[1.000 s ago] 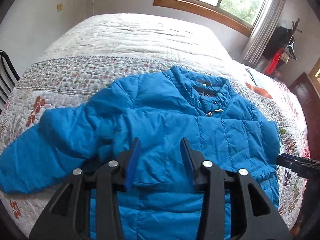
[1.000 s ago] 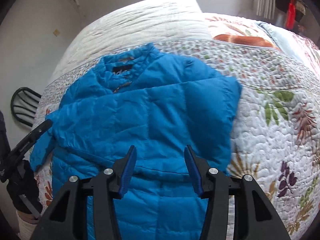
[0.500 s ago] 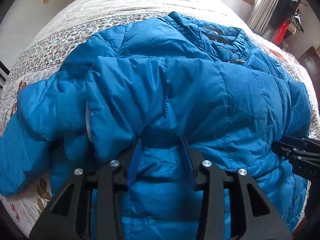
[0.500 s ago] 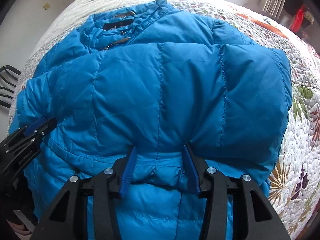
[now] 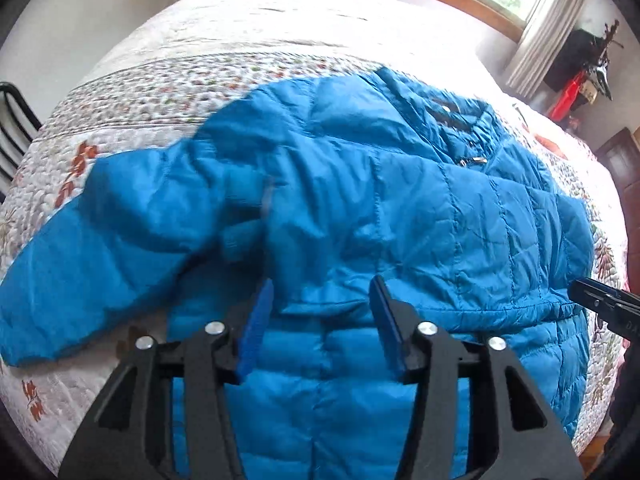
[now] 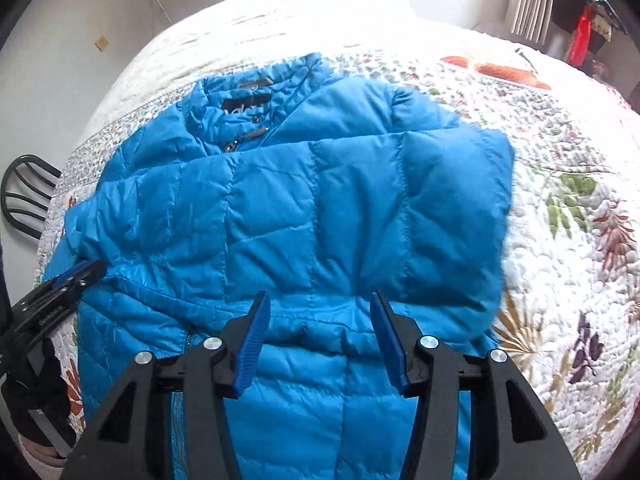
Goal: Fold large clothes
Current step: 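Grasp the other sleeve cuff with the left gripper and lift it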
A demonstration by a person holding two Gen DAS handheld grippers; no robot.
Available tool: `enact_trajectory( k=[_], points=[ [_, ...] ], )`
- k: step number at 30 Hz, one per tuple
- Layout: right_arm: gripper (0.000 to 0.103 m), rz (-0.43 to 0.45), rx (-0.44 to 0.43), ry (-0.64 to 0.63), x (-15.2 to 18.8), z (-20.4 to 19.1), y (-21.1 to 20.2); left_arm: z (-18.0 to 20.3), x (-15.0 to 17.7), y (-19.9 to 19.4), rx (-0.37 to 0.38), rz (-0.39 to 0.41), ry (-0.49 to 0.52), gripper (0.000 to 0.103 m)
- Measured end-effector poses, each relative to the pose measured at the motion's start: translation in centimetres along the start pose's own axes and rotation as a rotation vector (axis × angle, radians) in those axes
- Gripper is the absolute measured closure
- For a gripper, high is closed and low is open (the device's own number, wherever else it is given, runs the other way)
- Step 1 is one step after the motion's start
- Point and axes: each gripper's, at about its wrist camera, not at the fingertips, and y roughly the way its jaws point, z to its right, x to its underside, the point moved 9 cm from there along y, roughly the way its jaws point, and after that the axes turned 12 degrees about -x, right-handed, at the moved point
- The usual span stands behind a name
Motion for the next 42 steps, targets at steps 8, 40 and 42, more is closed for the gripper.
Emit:
enact_trajectory(
  k=[8,40,42],
  points=[
    [0.048,0.01,-0.028,0.017,1.8,0.9,-2.8,-21.3,6.2,-1.3,-0.194,-0.064,-0.428,0.046],
    [0.048,-0.109,0.029,0.045,4.1,1.6,2.6,-41.7,9.4,0.4,-0.157,0.09,-0.995,0.093],
    [0.048,-0.109,0.026,0.043,4.0,1.6,2.3,-40.8,8.0,-1.5,-0.164,0.145,-0.952,0.094]
  ],
)
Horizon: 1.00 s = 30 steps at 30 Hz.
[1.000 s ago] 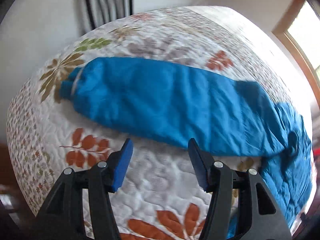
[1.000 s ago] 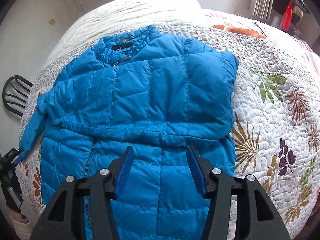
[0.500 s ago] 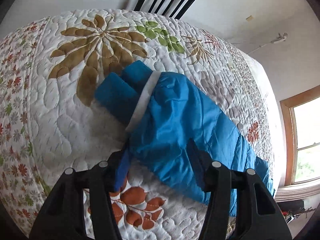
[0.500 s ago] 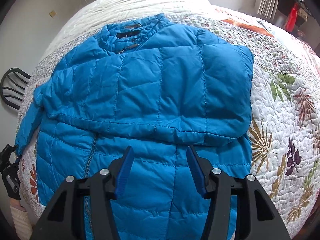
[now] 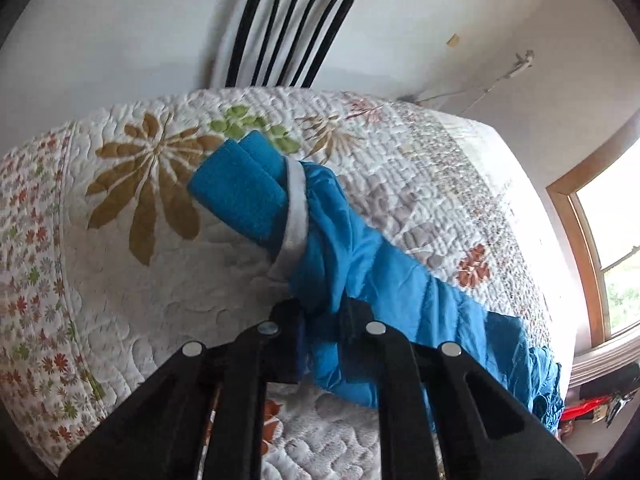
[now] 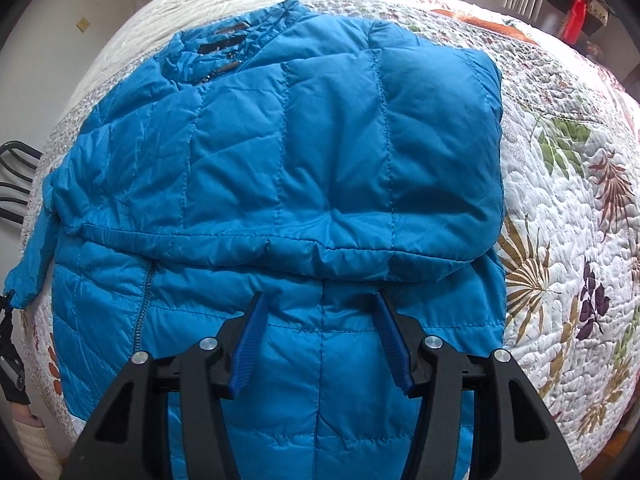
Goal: Fold large clothes
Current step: 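Grasp the other sleeve cuff with the left gripper and lift it, then lay the held sleeve across the jacket body and open the left gripper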
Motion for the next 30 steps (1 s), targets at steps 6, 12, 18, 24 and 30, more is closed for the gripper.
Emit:
enact_trajectory(
  k=[6,12,18,24,30],
  points=[
    [0.048,0.031,-0.013,-0.02,-0.2,-0.4,-1.8,6.0,0.4,-5.7,0.103,0.088,0.13,0.094],
    [0.048,0.037,-0.049,-0.057,-0.3,-2.3,-2.6,15.6,6.3,-11.0,0.27,0.09,0.367,0.094],
    [0.048,0.033,-0.073,-0.065,-0.1,-3.4,-2.2,24.2,16.3,-13.1,0.376,0.027,0.617,0.094],
    [0.048,0.018,-0.066,-0.077,0.4,-3.3,-1.5,28.3,24.7,-11.8,0.41,-0.081,0.778,0.094],
    [0.048,-0.015,-0.064,-0.063,0.9,-2.6,0.0,28.8,29.0,-8.2,0.357,-0.155,0.872,0.094]
  ],
)
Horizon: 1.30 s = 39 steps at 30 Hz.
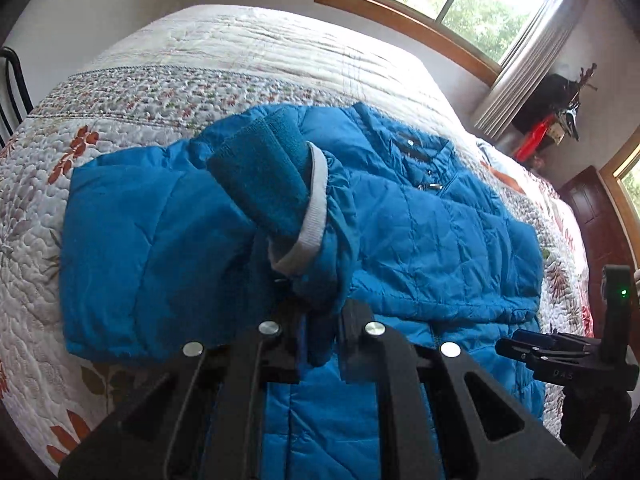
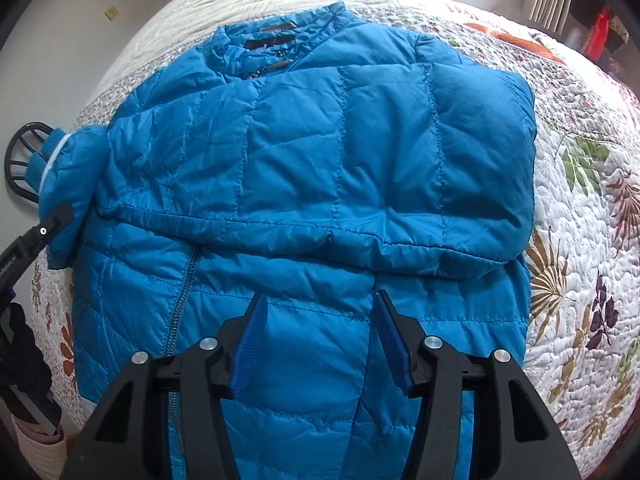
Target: Fold large clothes
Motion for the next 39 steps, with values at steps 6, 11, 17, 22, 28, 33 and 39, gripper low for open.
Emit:
enact_trajectory(
  k=[6,11,17,22,28,33,39],
  points=[
    [0.048,-0.011,-0.003,0.007,0.2,0.6,0.8,-0.2,1.7,3.5,-0.006,-0.089,0.028,0.093],
    [0.048,-0.02,0.012,0.002,-0.1,0.2,0.5,0.1,2.2,3.2,0.017,-0.116,0.052,0.088],
    [0.046,-0.002,-0.063,-0.051,-1.9,-3.7,-0.1,-0.5,2.8,-1.5,0.056,-0.076,0.094,0.063],
    [0.037,-0.006,-0.154,-0.098,-3.5,-8.2,0.2,-5.6,2.0,-3.3,0.015,-0.039,-0.016,0.058],
    [0.03,-0.066,-0.243,-0.117,-5.3,-12.4,3.2,-13.7,0.9,-0.7,-0.212,-0.065,-0.129,0.059],
    [0.064,-0.136,-0.196,-0.125,-5.3,-13.7,6.7,-14.8,1.1,0.8,-0.24,-0.084,-0.123,0.059],
    [0.096,-0.04,-0.235,-0.12,-6.4,-13.3,4.1,-14.3,0.3,-0.2,-0.219,-0.045,-0.122,0.059]
  ],
)
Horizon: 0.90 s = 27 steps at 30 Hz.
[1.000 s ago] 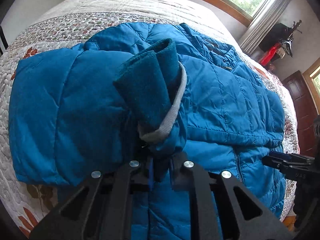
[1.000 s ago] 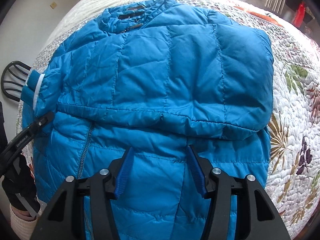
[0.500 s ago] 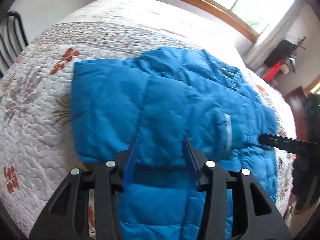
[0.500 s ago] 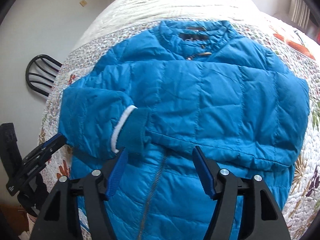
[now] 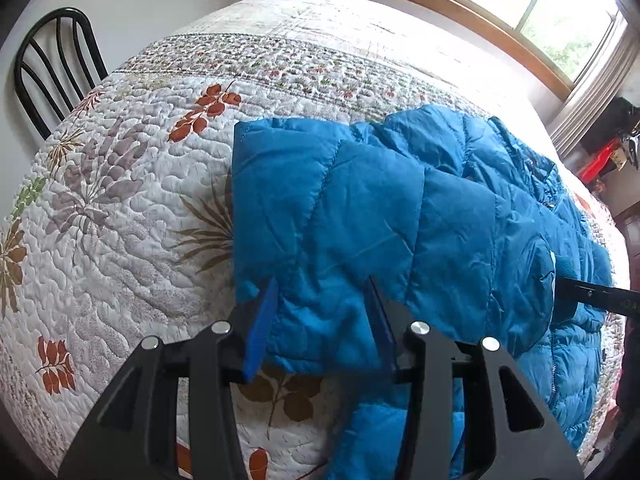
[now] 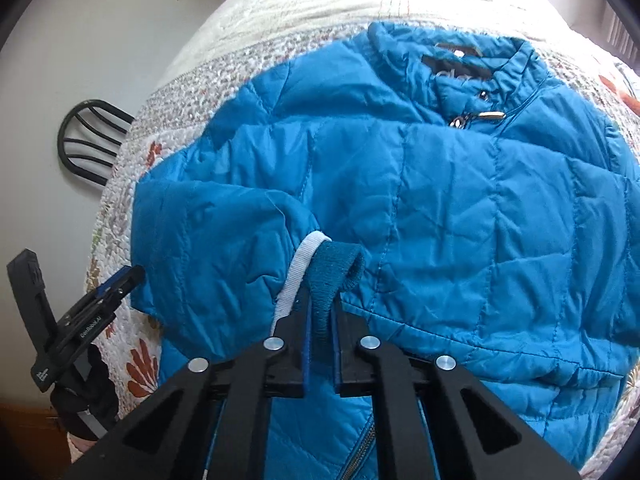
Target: Fold large clothes
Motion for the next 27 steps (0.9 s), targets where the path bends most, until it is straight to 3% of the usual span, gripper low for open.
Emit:
enact_trajectory(
  k=[7,12,15,21,27],
  points=[
    [0.096,0.162,0.092,0.0,-1.2,3.7,-9.8,2.9,-2.5,-2.7,0.044,0.086,0.02,0.059],
    [0.096,0.229,0.241,0.058,-0.9,9.0,-15.7,7.2,-3.4,-2.8,0.064,0.103,0.086,0.06],
    [0.096,0.245,0.244,0.129,0.1,12.2,-17.7,9.7,-3.6,-2.5,0.085,0.106,0.12,0.06],
    [0.096,0.236,0.251,0.219,1.2,16.5,-17.2,13.1,-3.1,-0.1,0.064,0.065,0.187,0.06],
    [0.096,0.162,0.294,0.276,2.3,19.8,-12.9,13.2,-2.2,3.0,0.025,0.011,0.21,0.059]
  ],
)
